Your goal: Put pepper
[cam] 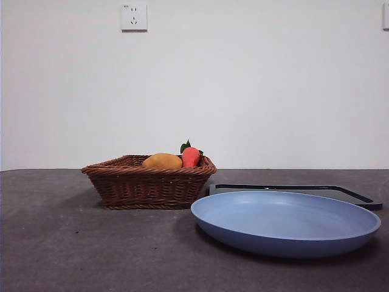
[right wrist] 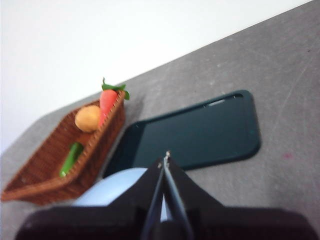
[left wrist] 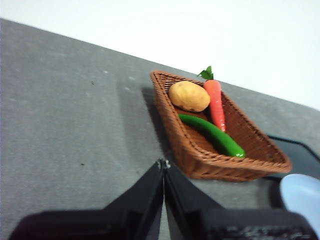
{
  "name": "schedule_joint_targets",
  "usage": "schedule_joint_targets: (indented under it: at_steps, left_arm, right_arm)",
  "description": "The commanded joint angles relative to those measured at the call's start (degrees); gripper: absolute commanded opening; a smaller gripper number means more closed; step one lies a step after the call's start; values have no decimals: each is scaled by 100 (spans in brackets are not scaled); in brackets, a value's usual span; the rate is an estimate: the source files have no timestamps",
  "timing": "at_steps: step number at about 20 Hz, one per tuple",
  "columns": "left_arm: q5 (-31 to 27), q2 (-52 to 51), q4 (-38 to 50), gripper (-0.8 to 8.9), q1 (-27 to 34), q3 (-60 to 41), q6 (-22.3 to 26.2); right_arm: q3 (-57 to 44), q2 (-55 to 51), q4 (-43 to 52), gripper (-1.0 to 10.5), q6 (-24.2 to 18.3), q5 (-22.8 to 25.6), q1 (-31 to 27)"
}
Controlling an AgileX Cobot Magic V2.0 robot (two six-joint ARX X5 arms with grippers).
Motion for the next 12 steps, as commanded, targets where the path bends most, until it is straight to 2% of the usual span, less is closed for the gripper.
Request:
schedule_joint_targets:
  at_steps: [1, 4, 7, 12]
  left_arm:
    - [31, 76, -125, 7, 11, 431, -170]
    - [59, 328, -487, 7, 11, 931, -162]
    - [319, 708, -772, 6, 11, 1427, -114]
    - [935, 1456, -1327, 7, 11, 2236, 262]
  right_arm:
    - [348, 157, 76, 5, 208, -44, 9]
    - [758, 509, 37, 5, 197, -188, 13]
    - [1294, 953, -225, 5, 50, -367, 20]
    - [2551, 1829, -1414, 5, -599, -669, 35]
